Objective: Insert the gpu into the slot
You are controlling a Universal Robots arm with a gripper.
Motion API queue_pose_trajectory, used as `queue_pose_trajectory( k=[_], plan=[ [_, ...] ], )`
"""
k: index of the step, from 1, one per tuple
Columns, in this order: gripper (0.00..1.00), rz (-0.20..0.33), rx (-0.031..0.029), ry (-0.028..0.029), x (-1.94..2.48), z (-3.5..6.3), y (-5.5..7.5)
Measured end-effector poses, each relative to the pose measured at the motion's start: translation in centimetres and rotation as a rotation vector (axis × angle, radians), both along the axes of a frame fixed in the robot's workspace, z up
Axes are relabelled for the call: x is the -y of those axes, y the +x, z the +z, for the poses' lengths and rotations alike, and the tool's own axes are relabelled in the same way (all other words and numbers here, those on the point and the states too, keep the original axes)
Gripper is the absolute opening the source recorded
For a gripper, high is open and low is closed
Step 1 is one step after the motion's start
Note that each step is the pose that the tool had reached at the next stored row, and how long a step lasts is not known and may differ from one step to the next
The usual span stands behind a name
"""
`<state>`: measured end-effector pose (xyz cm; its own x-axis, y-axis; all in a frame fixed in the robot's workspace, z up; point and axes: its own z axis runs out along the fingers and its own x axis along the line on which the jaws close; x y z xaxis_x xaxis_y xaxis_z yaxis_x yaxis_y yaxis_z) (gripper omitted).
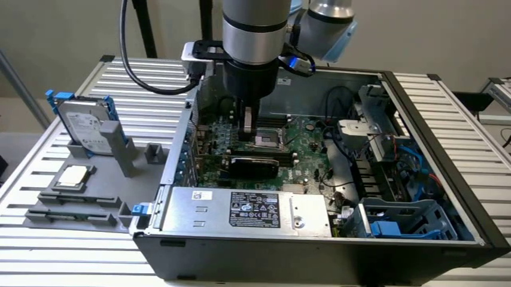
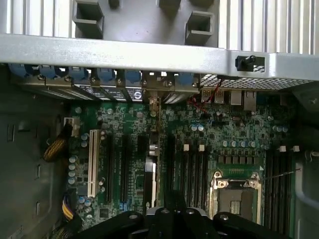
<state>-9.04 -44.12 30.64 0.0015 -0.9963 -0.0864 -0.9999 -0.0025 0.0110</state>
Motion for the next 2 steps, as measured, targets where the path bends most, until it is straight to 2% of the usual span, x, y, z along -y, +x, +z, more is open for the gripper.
queue_pose_trajectory(
  k=[2],
  plan=[
    [0.11, 0.000, -0.0001, 0.0000, 0.00, 0.00, 0.00]
  ],
)
